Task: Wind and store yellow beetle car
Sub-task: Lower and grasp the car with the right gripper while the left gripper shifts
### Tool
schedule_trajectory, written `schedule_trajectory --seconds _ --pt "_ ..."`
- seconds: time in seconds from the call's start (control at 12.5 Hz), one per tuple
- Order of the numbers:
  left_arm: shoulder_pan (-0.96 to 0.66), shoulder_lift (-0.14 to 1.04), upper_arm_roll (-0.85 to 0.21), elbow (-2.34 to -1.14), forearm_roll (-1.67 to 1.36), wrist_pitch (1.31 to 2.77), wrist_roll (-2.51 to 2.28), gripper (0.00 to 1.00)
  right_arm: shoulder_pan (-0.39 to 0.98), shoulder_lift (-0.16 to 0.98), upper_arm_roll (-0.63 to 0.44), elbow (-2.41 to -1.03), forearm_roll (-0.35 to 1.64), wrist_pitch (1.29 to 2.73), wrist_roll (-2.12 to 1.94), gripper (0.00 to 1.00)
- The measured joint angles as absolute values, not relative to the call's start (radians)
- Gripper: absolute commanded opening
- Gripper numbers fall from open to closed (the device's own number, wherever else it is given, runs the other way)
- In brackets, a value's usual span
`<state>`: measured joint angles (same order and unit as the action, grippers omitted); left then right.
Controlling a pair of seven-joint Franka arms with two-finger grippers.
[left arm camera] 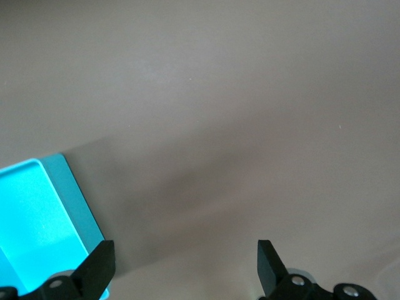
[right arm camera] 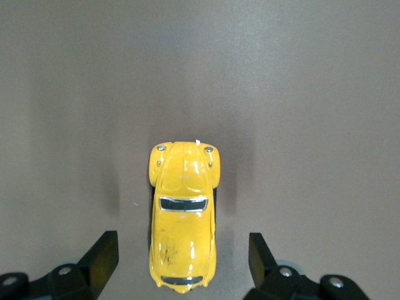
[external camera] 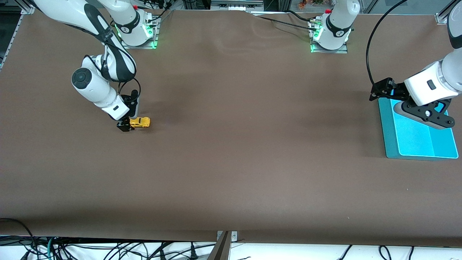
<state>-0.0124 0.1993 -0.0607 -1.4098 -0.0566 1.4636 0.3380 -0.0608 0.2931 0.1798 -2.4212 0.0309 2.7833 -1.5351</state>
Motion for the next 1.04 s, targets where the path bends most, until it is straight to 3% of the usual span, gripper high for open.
schedule_trajectory --seconds 0.48,1.04 --pt "-0.028 0.215 -0.063 -1.41 -0.057 1.464 0.571 1.0 -0.061 0.306 0.181 -2.421 0.031 2.808 -1.542 0.51" --pt "-0.027 0.227 -0.061 -1.41 -0.052 1.464 0.777 1.0 -0.061 0.306 0.182 -2.421 0.031 2.812 -1.582 0.38"
